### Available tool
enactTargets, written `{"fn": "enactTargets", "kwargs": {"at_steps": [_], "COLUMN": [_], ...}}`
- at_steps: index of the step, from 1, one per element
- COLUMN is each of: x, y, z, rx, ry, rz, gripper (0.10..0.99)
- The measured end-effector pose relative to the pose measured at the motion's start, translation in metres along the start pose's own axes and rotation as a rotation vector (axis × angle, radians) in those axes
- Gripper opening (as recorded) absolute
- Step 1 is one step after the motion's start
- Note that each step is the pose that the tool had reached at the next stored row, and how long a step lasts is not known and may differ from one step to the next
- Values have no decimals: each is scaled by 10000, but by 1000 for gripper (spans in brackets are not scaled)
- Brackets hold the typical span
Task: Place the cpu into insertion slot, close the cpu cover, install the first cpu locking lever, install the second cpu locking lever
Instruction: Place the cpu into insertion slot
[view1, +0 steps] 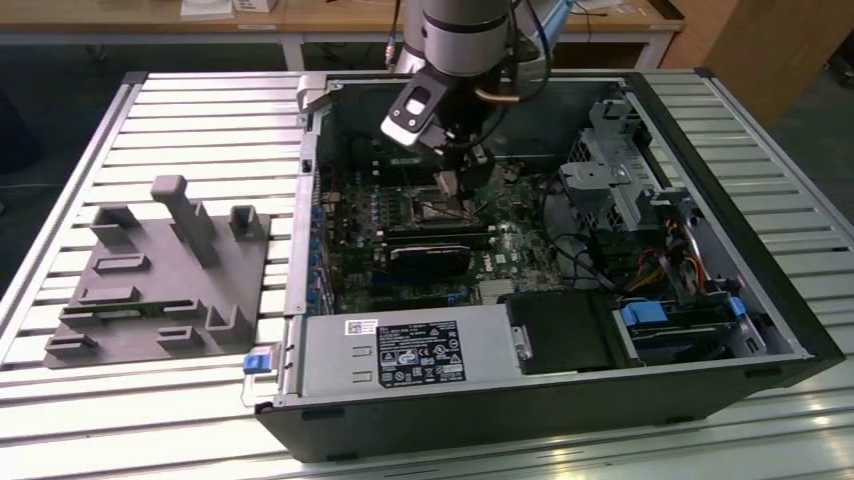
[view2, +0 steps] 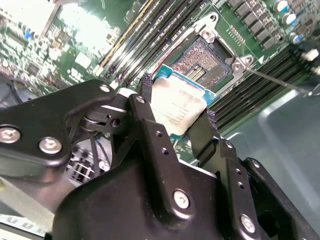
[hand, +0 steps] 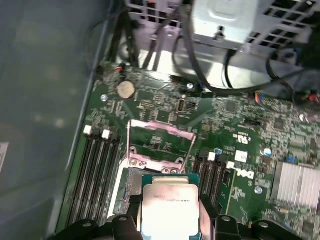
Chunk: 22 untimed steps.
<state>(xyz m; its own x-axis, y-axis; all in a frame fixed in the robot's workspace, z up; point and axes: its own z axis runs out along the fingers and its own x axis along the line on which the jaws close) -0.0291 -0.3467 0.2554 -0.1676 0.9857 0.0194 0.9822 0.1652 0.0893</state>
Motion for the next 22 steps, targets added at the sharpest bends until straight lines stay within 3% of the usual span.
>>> {"fn": "enactTargets", "kwargs": {"at_steps": [9, 22], "x": [1, 103], "y": [-7, -46], "z": [45, 175], "rx": [-29, -31], "ry": [-135, -139], "rz": [1505, 1554], "gripper": [541, 541]}}
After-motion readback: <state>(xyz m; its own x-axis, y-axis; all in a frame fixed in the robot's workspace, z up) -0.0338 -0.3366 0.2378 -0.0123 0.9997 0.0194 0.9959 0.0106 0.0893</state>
